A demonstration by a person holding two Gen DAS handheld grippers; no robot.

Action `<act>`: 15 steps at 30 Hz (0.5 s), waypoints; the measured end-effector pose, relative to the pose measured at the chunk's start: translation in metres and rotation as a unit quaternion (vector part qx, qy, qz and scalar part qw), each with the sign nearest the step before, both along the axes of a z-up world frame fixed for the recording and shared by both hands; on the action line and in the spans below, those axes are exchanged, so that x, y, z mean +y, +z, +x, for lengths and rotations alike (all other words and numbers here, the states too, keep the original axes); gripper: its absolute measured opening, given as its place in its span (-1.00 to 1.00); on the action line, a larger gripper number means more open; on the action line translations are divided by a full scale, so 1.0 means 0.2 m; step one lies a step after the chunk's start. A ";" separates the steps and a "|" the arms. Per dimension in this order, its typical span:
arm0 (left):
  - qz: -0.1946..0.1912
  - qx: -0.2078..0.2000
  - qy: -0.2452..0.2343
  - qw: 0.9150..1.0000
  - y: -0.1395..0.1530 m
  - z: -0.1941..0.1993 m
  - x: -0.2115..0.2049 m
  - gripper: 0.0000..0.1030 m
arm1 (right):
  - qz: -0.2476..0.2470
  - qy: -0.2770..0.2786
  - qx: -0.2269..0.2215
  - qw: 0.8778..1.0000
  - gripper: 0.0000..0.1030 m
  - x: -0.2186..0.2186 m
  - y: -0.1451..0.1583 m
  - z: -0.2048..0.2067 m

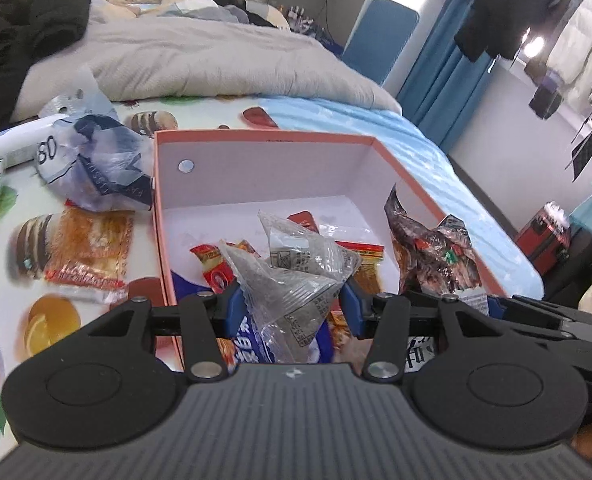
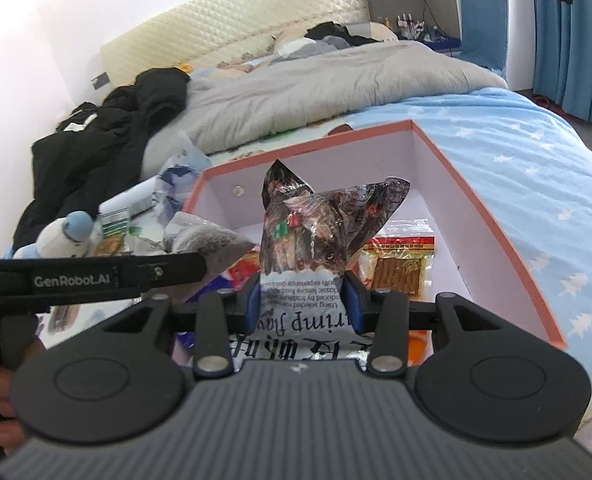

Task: Organize snacks
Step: 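Lower both bags into the pink box and open both grippers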

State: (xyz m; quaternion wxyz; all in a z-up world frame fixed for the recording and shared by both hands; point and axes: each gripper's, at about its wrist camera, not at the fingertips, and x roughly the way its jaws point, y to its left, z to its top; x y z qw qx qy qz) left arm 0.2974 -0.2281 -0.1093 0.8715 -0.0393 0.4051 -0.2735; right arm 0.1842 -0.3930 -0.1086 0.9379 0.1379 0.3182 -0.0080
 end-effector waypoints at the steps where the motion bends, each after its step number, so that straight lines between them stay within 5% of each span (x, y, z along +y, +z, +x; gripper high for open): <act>1: 0.002 0.003 -0.001 1.000 -0.02 0.02 -0.01 0.06 | 0.000 -0.002 0.003 1.000 -0.12 -0.01 -0.02 0.03; 10: 0.006 0.013 0.001 1.000 -0.11 0.10 -0.03 0.09 | 0.013 -0.004 0.032 0.999 -0.10 -0.06 -0.14 0.12; 13: 0.003 -0.001 0.003 1.000 -0.06 0.05 -0.02 0.39 | 0.011 -0.010 0.045 0.999 -0.03 -0.07 -0.14 0.12; 15: 0.000 -0.016 0.002 1.000 -0.02 0.01 -0.01 0.45 | 0.011 -0.016 0.045 0.999 0.28 -0.07 -0.13 0.11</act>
